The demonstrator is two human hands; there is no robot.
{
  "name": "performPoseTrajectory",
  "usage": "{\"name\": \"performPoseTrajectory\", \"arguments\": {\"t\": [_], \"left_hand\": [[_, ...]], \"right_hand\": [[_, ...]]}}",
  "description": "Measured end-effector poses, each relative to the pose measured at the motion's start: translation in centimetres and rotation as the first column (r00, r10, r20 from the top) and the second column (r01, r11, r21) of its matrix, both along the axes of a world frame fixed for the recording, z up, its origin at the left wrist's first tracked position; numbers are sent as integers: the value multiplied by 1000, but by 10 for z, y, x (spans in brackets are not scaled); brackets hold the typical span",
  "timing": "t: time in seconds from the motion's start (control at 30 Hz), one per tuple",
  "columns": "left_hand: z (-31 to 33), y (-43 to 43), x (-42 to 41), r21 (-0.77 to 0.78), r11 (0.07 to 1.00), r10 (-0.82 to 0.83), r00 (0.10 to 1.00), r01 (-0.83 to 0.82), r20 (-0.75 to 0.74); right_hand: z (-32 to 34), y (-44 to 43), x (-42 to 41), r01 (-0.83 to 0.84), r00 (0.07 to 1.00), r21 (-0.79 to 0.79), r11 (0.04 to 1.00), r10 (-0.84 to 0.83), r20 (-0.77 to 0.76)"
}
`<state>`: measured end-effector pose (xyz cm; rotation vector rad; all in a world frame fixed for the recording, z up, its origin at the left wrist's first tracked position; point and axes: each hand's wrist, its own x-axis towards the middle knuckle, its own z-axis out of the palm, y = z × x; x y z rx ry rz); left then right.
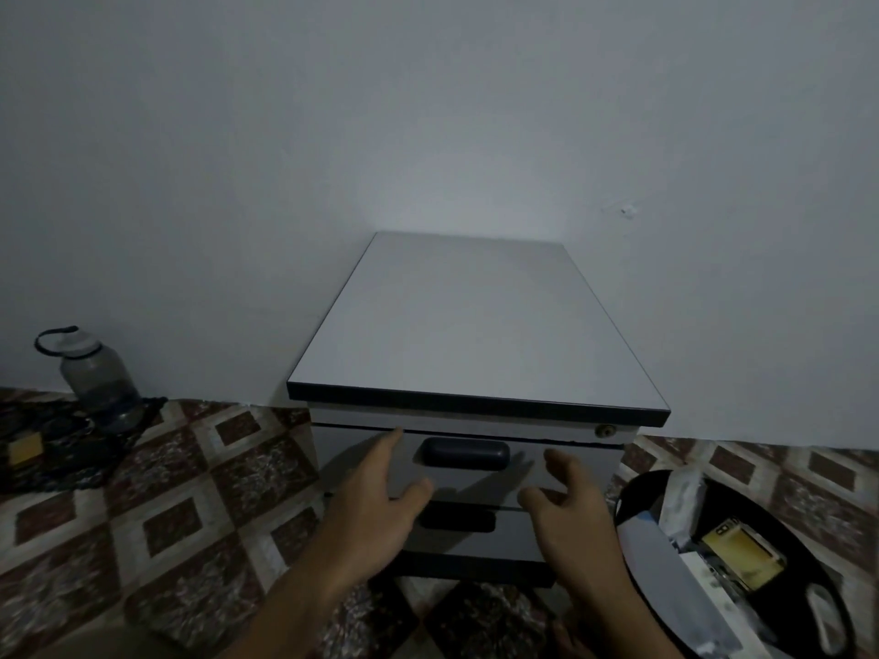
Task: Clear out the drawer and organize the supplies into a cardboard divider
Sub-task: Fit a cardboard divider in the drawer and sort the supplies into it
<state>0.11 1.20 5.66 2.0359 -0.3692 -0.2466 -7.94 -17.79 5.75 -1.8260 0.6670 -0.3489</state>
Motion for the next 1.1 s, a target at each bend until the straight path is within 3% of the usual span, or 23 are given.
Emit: {"name": "performPoseTrajectory", "arguments": {"t": [0.1,0.2,0.27,0.33,0.43,0.5,0.67,0.87,1.1], "left_hand": [[27,6,-5,25,1000,-18,962,12,272],[47,5,8,55,998,-13,828,-22,560],[57,1,22,109,992,-17,789,-63,614],[61,-5,39,206,973,-40,808,-101,587],[52,-10,61,504,856,-183,846,-113,500],[35,-8,69,625,766,-255,821,-151,511],[17,-2,71,609,759,-278,731,-231,623],[14,-2,70,592,772,-270,725,-230,634],[3,-1,78,561,768,-259,652,-308,712]], "right_hand": [[23,6,-5,-40,995,-387,921,73,70],[45,4,4,6,960,-628,778,171,222],[56,-4,16,41,956,-749,661,192,222],[61,-14,32,-28,985,-831,555,155,70],[58,-27,49,-259,965,-835,486,102,-240],[49,-31,52,-326,944,-842,430,105,-312],[35,-34,48,-268,963,-898,349,84,-255],[28,-31,48,-240,970,-902,360,69,-231],[13,-33,50,-178,983,-921,347,23,-181]]}}
